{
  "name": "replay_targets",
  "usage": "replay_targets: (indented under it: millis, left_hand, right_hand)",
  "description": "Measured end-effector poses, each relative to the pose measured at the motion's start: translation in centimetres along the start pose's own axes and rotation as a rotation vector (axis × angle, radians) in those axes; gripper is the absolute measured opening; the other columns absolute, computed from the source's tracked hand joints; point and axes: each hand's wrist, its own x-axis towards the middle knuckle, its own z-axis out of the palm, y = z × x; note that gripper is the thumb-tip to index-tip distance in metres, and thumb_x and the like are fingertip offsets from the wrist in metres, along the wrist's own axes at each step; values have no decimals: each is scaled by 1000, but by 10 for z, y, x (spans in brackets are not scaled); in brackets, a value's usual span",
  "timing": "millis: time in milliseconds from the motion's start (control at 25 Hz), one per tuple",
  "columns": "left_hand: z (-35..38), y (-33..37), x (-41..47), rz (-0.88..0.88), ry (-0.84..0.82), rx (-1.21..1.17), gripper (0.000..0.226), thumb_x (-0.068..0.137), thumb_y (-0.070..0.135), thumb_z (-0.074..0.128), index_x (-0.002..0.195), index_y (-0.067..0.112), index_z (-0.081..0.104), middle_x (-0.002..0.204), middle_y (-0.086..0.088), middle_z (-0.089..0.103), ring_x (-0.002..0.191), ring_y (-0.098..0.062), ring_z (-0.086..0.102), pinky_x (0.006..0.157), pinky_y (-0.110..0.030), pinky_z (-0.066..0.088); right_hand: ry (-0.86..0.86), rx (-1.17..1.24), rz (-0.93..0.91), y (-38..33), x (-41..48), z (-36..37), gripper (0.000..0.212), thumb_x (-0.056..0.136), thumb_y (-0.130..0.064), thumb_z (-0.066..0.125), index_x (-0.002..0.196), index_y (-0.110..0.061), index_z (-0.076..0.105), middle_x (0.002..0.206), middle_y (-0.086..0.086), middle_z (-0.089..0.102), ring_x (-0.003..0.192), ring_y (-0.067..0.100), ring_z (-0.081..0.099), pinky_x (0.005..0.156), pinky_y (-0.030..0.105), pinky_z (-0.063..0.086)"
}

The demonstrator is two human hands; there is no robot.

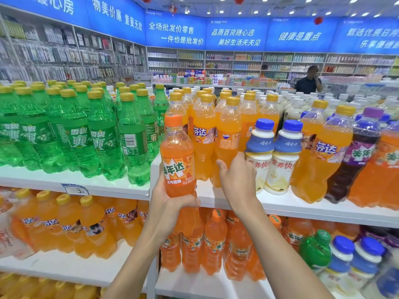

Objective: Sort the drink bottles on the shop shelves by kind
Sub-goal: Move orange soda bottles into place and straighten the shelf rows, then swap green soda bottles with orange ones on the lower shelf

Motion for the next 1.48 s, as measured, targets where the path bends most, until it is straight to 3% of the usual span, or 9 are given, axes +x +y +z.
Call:
replay_targets:
  millis: [240,480,720,880,1240,1480]
  left_hand:
    - [4,-1,-5,-17,-25,27,67,50,3,81,114,9,62,94,-17,74,89,-44,69,82,-61,58]
    - [2,-1,-8,-22,-36,42,67,50,4,82,114,11,62,94,-14,75,88,-38,71,79,-51,61]
    - [3,-2,-9,-17,-51,42,67,50,6,82,114,12,63,94,-16,74,89,-37,72,78,-49,62]
    - [6,-1,-15,-10,-70,33,69,50,6,81,116,11,62,95,-16,74,87,-35,72,71,-38,62]
    - [7,-6,-38,-16,-113,28,66,53,6,82,115,15,63,93,-6,76,86,-23,74,67,-26,59]
    - [13,-19,-59,-94,-149,9,65,57,-5,84,116,13,63,90,-2,77,81,-17,75,63,-23,58]
  right_hand:
    - [34,42,-1,-1,6,17,44,105,-31,55,133,0,43,115,20,65,106,40,64,72,37,43]
    - [78,66,-9,2,5,31,57,105,-33,51,146,1,33,125,21,62,113,40,61,87,47,53]
    - [18,55,-27,15,-3,31,62,104,-26,55,153,3,29,139,20,56,129,38,53,102,44,46]
    - [-53,17,-53,20,-10,23,73,101,-20,60,159,0,21,151,18,46,140,34,44,111,39,38]
    - [-108,-95,-227,36,-50,-1,47,102,-37,55,140,-10,56,139,9,60,130,29,53,100,41,44]
    - [-102,-149,-190,62,-94,-15,48,102,-44,51,140,-15,57,137,0,61,131,19,50,103,33,41]
